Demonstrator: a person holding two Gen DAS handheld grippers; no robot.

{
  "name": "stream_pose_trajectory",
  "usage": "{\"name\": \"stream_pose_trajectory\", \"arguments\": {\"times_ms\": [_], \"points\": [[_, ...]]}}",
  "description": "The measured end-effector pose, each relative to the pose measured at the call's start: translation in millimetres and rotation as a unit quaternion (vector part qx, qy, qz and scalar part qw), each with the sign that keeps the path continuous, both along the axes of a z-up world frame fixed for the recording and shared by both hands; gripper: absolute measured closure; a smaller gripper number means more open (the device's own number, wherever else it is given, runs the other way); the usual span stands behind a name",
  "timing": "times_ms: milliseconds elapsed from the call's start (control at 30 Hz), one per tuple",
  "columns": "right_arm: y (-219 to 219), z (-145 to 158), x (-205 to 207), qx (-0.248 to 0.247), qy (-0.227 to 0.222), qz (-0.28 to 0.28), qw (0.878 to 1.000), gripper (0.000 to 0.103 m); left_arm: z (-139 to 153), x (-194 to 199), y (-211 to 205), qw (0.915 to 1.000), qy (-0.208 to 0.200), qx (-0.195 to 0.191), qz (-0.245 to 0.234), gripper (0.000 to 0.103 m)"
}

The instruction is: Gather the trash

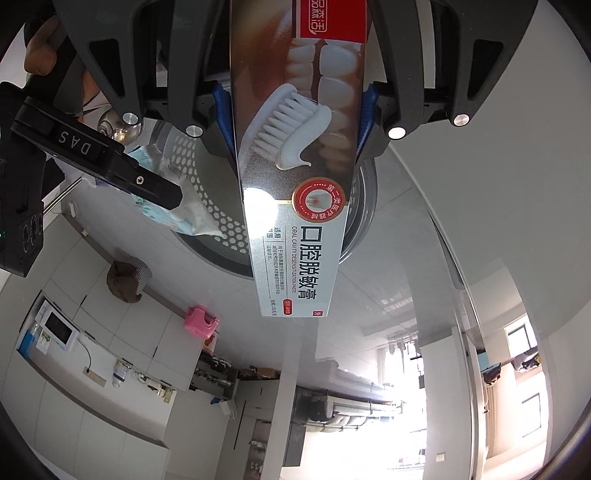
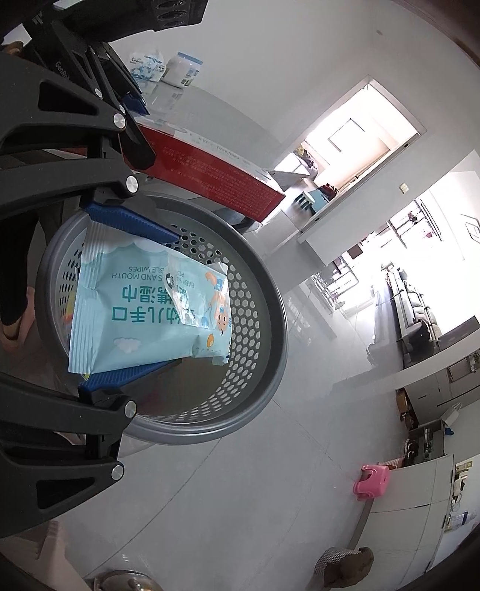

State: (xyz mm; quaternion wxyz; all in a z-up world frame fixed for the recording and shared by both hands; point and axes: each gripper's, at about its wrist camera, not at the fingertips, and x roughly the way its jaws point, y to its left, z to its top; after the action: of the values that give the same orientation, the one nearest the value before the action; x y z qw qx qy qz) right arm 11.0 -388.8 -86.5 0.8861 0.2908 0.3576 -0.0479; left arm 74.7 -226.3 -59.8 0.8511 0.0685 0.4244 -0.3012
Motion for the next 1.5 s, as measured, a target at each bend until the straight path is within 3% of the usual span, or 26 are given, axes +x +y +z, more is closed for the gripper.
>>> {"name": "stream_pose_trajectory", "arguments": {"times_ms": [33,100,333,833,1500], "points": [[0,1,-2,-0.001,-0.004,-0.004,1.0,0.031,0,0,1,1.0,0.005,-0.001,0.0,0.049],[-2,3,-6,-0.001,-0.009,-0.005,1.0,0.03,4,6,8,0.9999,0.004,-0.005,0.008,0.033],[0,6,-16,0.002,-0.01,-0.009,1.0,0.03,13,-1,13,0.9993,-0.024,0.004,0.029,0.032],[3,10,-34,-0.013,-0.01,-0.008,1.0,0.03,19,-19,32,0.9966,-0.041,0.021,0.069,0.03],[24,15,-53,-0.046,-0.015,0.003,0.999,0.03,31,-35,56,0.9872,-0.085,0.049,0.126,0.012]]}}
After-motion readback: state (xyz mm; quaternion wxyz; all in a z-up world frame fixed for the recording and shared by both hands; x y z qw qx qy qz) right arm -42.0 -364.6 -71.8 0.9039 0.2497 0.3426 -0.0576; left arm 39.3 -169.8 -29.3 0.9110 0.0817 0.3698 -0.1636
